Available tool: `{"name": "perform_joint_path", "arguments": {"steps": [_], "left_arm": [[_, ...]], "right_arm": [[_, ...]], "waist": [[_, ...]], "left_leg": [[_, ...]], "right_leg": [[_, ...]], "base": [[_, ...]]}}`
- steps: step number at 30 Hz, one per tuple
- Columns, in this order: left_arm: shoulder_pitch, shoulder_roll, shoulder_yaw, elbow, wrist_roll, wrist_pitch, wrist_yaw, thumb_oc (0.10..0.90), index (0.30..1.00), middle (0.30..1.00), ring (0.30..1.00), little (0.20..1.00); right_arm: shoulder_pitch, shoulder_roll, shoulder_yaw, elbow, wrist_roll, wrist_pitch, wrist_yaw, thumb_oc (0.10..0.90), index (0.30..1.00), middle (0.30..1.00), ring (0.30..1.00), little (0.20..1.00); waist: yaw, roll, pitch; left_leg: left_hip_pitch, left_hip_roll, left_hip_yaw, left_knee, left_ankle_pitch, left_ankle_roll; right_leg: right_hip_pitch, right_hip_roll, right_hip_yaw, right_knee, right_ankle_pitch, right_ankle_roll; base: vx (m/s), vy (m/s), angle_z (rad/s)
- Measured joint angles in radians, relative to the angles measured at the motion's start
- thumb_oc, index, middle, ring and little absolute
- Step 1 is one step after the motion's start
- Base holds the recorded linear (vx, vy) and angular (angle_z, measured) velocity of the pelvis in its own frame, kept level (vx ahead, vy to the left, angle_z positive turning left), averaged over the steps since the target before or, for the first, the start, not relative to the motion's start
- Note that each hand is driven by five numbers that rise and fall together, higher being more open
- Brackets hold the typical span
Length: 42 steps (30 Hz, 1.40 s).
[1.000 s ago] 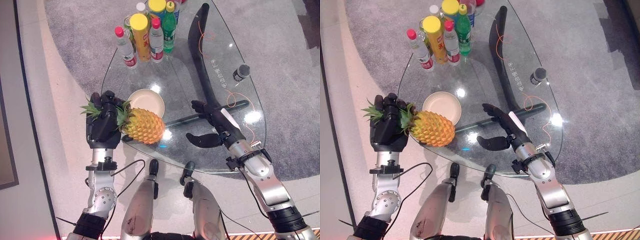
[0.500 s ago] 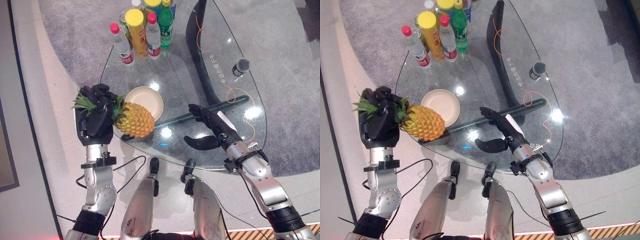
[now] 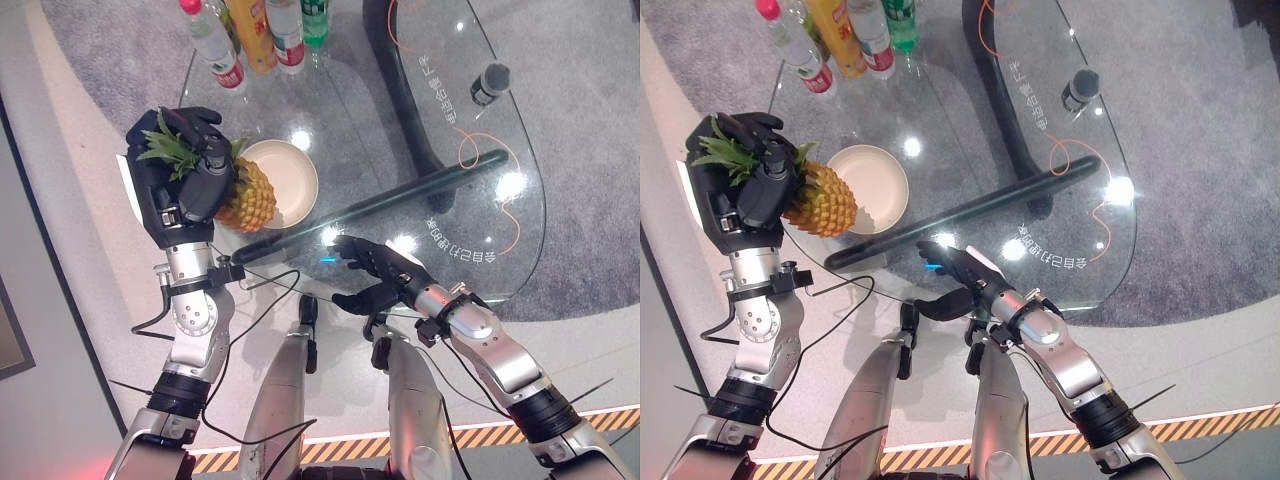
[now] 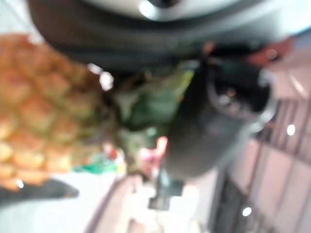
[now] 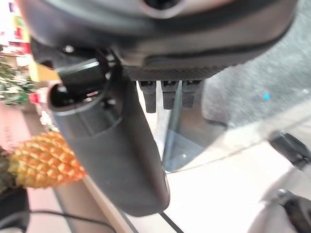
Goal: Pick up the fruit to the plate
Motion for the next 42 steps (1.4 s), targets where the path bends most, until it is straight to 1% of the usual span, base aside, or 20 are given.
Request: {"name": "perform_joint_path", "arguments": {"steps": [4, 6, 8, 10, 15, 22, 25, 26, 27, 28, 29, 30, 31, 32, 34, 37, 42], "left_arm": [[-0.04, 0.002, 0.0, 0.049, 0.073, -0.007, 0.082, 0.1, 0.3, 0.3, 0.3, 0.2], [-0.061, 0.001, -0.004, 0.076, 0.119, -0.02, 0.128, 0.1, 0.3, 0.3, 0.3, 0.2], [-0.087, 0.001, -0.007, 0.102, 0.186, -0.033, 0.182, 0.1, 0.3, 0.3, 0.3, 0.2], [-0.102, 0.0, -0.011, 0.108, 0.22, -0.036, 0.212, 0.1, 0.3, 0.3, 0.3, 0.2], [-0.118, 0.001, -0.036, 0.107, 0.227, -0.061, 0.217, 0.1, 0.3, 0.3, 0.3, 0.2], [-0.125, 0.001, -0.036, 0.107, 0.228, -0.065, 0.222, 0.1, 0.3, 0.3, 0.3, 0.2], [-0.125, 0.001, -0.036, 0.107, 0.229, -0.066, 0.225, 0.1, 0.3, 0.3, 0.3, 0.2], [-0.132, -0.01, -0.037, 0.117, 0.258, -0.085, 0.263, 0.1, 0.3, 0.3, 0.3, 0.2], [-0.157, 0.0, -0.028, 0.123, 0.299, -0.116, 0.318, 0.1, 0.3, 0.3, 0.3, 0.2], [-0.231, 0.002, -0.026, 0.181, 0.392, -0.157, 0.404, 0.1, 0.3, 0.3, 0.3, 0.2], [-0.265, 0.005, -0.026, 0.198, 0.42, -0.156, 0.429, 0.1, 0.3, 0.3, 0.3, 0.2], [-0.313, 0.013, -0.026, 0.231, 0.448, -0.153, 0.455, 0.1, 0.3, 0.3, 0.3, 0.2], [-0.34, 0.015, -0.033, 0.278, 0.457, -0.146, 0.467, 0.1, 0.3, 0.3, 0.3, 0.2], [-0.355, 0.005, -0.051, 0.329, 0.467, -0.13, 0.469, 0.1, 0.3, 0.3, 0.3, 0.2], [-0.339, -0.003, -0.063, 0.335, 0.478, -0.129, 0.477, 0.1, 0.3, 0.3, 0.3, 0.2], [-0.339, -0.003, -0.063, 0.335, 0.498, -0.13, 0.497, 0.1, 0.3, 0.3, 0.3, 0.2], [-0.345, 0.005, -0.064, 0.335, 0.51, -0.13, 0.527, 0.1, 0.3, 0.3, 0.3, 0.2]], "right_arm": [[-0.042, -0.001, 0.003, 0.039, 0.014, 0.016, -0.001, 0.8, 0.9, 0.9, 0.9, 0.9], [-0.055, -0.003, 0.005, 0.044, 0.028, 0.024, -0.001, 0.8, 0.9, 0.9, 0.9, 0.9], [-0.074, -0.004, 0.019, 0.048, 0.03, 0.029, -0.001, 0.8, 0.9, 0.9, 0.9, 0.9], [-0.086, -0.004, 0.036, 0.051, 0.031, 0.037, -0.001, 0.8, 0.9, 0.9, 0.9, 0.9], [-0.098, -0.004, 0.042, 0.053, 0.032, 0.038, -0.001, 0.8, 0.9, 0.9, 0.9, 0.9], [-0.107, -0.004, 0.042, 0.053, 0.038, 0.038, 0.0, 0.8, 0.9, 0.9, 0.9, 0.9], [-0.104, -0.004, 0.047, 0.056, 0.038, 0.04, 0.0, 0.8, 0.9, 0.9, 0.9, 0.9], [-0.107, -0.003, 0.058, 0.055, 0.039, 0.042, 0.001, 0.8, 0.9, 0.9, 0.9, 0.9], [-0.131, -0.006, 0.067, 0.056, 0.04, 0.044, 0.006, 0.8, 0.9, 0.9, 0.9, 0.9], [-0.175, -0.009, 0.076, 0.076, 0.053, 0.047, 0.007, 0.8, 0.9, 0.9, 0.9, 0.9], [-0.198, -0.008, 0.076, 0.083, 0.059, 0.057, 0.007, 0.8, 0.9, 0.9, 0.9, 0.9], [-0.225, -0.003, 0.052, 0.081, 0.067, 0.047, 0.002, 0.8, 0.9, 0.9, 0.9, 0.9], [-0.259, -0.006, 0.055, 0.09, 0.072, 0.053, 0.003, 0.8, 0.9, 0.9, 0.9, 0.9], [-0.269, -0.009, 0.062, 0.096, 0.074, 0.056, 0.004, 0.8, 0.9, 0.9, 0.9, 0.9], [-0.271, -0.009, 0.07, 0.096, 0.075, 0.057, 0.005, 0.8, 0.9, 0.9, 0.9, 0.9], [-0.273, -0.008, 0.078, 0.096, 0.078, 0.057, 0.007, 0.8, 0.9, 0.9, 0.9, 0.9], [-0.279, -0.006, 0.086, 0.096, 0.081, 0.054, 0.008, 0.8, 0.9, 0.9, 0.9, 0.9]], "waist": [[-0.018, 0.0, 0.0], [-0.024, -0.001, 0.0], [-0.027, -0.001, 0.0], [-0.034, -0.002, 0.0], [-0.04, -0.002, 0.0], [-0.045, -0.002, 0.0], [-0.051, -0.002, 0.0], [-0.054, -0.012, -0.016], [-0.051, -0.03, -0.02], [-0.053, -0.032, -0.029], [-0.055, -0.033, -0.025], [-0.066, -0.043, -0.008], [-0.081, -0.048, -0.003], [-0.082, -0.048, -0.002], [-0.08, -0.048, -0.003], [-0.075, -0.048, -0.003], [-0.075, -0.048, -0.003]], "left_leg": [[-0.059, 0.003, 0.007, 0.016, 0.0, 0.001], [-0.086, 0.004, 0.012, 0.019, 0.0, 0.001], [-0.115, 0.005, 0.021, 0.024, 0.0, 0.001], [-0.128, 0.007, 0.022, 0.024, 0.0, 0.001], [-0.127, 0.008, 0.023, 0.025, -0.001, -0.001], [-0.127, 0.01, 0.024, 0.032, -0.001, -0.002], [-0.129, 0.01, 0.024, 0.032, -0.001, -0.002], [-0.159, 0.003, 0.032, 0.033, -0.005, -0.007], [-0.197, 0.003, 0.044, 0.033, -0.003, -0.009], [-0.274, 0.006, 0.042, 0.045, 0.007, -0.012], [-0.307, 0.007, 0.042, 0.054, 0.013, -0.009], [-0.338, 0.011, 0.041, 0.068, 0.022, -0.005], [-0.352, 0.013, 0.04, 0.072, 0.022, -0.005], [-0.353, 0.014, 0.04, 0.072, 0.021, -0.007], [-0.347, 0.016, 0.04, 0.064, 0.017, -0.012], [-0.345, 0.022, 0.04, 0.064, 0.018, -0.018], [-0.345, 0.026, 0.04, 0.063, 0.019, -0.029]], "right_leg": [[-0.058, 0.001, 0.006, 0.009, 0.006, -0.003], [-0.088, 0.003, 0.012, 0.01, 0.01, -0.005], [-0.124, 0.007, 0.024, 0.012, 0.012, -0.006], [-0.138, 0.008, 0.024, 0.013, 0.012, -0.006], [-0.138, 0.009, 0.03, 0.015, 0.011, -0.006], [-0.138, 0.009, 0.032, 0.03, 0.011, -0.006], [-0.14, 0.01, 0.031, 0.029, 0.011, -0.007], [-0.179, 0.011, 0.04, 0.035, 0.007, 0.0], [-0.229, 0.015, 0.061, 0.044, 0.007, 0.002], [-0.301, 0.021, 0.066, 0.044, 0.02, 0.007], [-0.329, 0.024, 0.066, 0.043, 0.029, 0.001], [-0.356, 0.026, 0.065, 0.043, 0.044, -0.013], [-0.366, 0.028, 0.064, 0.041, 0.047, -0.018], [-0.369, 0.029, 0.065, 0.04, 0.047, -0.017], [-0.369, 0.035, 0.077, 0.04, 0.044, -0.014], [-0.369, 0.042, 0.077, 0.042, 0.044, -0.015], [-0.371, 0.047, 0.079, 0.04, 0.05, -0.022]], "base": [[-0.02, 0.075, -0.05], [-0.02, 0.08, -0.07], [-0.01, 0.051, -0.13], [0.0, 0.008, -0.04], [0.0, 0.0, 0.0], [0.0, 0.0, 0.0], [0.01, 0.194, -0.02], [-0.01, 0.194, -0.19], [-0.01, 0.137, -0.25], [0.0, 0.045, -0.19], [0.0, 0.017, -0.05], [0.0, 0.0, 0.0], [0.0, 0.0, 0.0], [-0.01, 0.001, -0.05], [-0.01, 0.0, -0.06], [0.0, 0.003, -0.01], [0.0, 0.0, 0.0]]}}
